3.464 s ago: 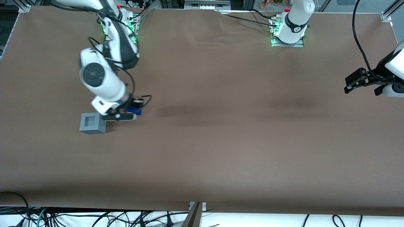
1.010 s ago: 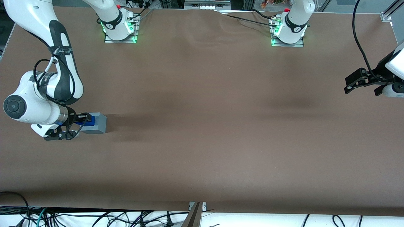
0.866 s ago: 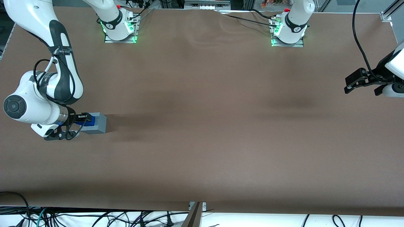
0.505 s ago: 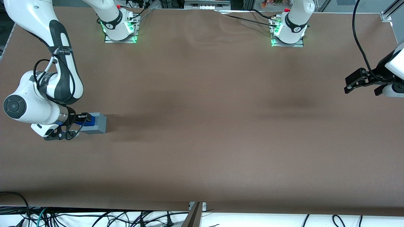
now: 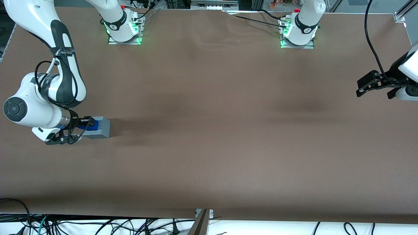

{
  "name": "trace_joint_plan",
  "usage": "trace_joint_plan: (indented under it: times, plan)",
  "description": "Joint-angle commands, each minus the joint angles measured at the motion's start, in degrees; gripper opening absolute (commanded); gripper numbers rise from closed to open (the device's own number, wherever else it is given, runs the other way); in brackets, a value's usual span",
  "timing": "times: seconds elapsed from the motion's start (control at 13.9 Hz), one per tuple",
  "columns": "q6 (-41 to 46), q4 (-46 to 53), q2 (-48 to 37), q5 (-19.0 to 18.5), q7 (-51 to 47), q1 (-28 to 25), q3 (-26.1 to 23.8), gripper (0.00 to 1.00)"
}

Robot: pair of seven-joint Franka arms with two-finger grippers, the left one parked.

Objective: Insert blue part into gray base with right arm
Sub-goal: 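Lower the blue block into the gray base's square opening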

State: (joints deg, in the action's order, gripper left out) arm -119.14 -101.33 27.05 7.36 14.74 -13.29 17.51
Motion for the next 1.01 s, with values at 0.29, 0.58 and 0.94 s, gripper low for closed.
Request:
trace_joint_plan:
  times: [0.29,0.58,0.94]
  plan:
    - [-2.59,-2.91,-1.12,0.55,-2.00,-0.07,-0.11,0.21]
    - [-3.20,-3.26,-1.12,0.46,-2.00,-0.07,-0.11,0.21]
    - [-2.94,-3.18,-1.12,0.46,-1.91,-0.07,-0.11,1.00]
